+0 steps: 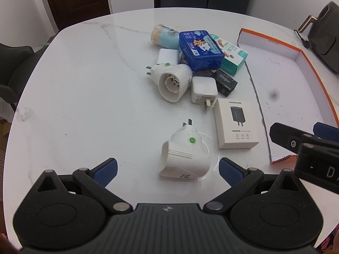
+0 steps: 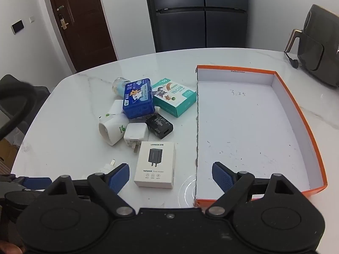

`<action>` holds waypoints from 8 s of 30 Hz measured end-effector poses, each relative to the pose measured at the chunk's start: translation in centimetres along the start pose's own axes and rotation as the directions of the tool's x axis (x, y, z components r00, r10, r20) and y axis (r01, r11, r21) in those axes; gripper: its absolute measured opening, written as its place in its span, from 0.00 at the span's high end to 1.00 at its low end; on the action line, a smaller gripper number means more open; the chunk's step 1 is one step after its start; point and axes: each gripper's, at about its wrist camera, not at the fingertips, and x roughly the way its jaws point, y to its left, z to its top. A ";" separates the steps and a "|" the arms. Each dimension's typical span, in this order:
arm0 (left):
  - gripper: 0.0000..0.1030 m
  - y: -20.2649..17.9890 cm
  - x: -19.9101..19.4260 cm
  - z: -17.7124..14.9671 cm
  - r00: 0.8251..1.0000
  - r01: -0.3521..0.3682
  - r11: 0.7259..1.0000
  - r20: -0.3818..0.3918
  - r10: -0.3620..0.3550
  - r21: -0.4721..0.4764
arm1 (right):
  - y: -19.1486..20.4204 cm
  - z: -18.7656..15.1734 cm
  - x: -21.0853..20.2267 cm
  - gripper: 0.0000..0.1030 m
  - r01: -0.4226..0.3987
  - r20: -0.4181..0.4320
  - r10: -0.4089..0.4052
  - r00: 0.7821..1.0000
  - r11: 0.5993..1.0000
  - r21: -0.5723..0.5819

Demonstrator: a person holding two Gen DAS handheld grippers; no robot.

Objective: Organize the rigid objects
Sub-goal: 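Reach the left gripper to the white socket adapter while the right reaches the UGREEN box, then close the left gripper on the white adapter while the right grips the UGREEN box, then carry the white adapter and UGREEN box toward the orange-rimmed box, then lower the adapter into the box and open left while right releases the UGREEN box, then move both grippers back to the pile, right gripper toward the blue bear tin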

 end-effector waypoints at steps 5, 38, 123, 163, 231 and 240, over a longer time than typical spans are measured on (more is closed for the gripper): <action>0.00 -0.4 0.0 -0.1 1.000 0.001 1.000 0.001 -0.001 -0.003 | -0.3 0.0 -0.3 0.03 0.010 0.005 -0.010 1.000 1.000 0.008; 0.00 -0.8 2.5 -0.4 1.000 0.007 1.000 -0.027 -0.007 0.011 | -0.9 -0.5 1.1 0.03 0.029 -0.065 -0.032 0.997 0.999 -0.045; 0.36 -14.0 -0.9 8.8 0.937 0.221 0.966 0.245 -0.249 0.135 | -14.6 5.7 -1.4 0.31 0.093 0.068 -0.101 0.993 0.989 0.112; 0.36 -19.5 4.7 14.7 0.957 0.173 0.983 0.226 -0.183 0.061 | -20.6 12.9 6.7 0.31 0.063 0.048 -0.066 0.997 0.996 0.069; 0.04 -6.6 -1.7 11.3 0.981 0.085 0.992 0.181 -0.067 -0.090 | -10.2 9.6 0.1 0.19 -0.043 0.083 0.038 0.996 0.998 0.054; 0.04 -2.5 -1.8 10.3 0.983 0.057 0.988 0.180 -0.030 -0.147 | -6.4 9.3 0.5 0.19 -0.073 0.071 0.073 0.995 0.997 -0.001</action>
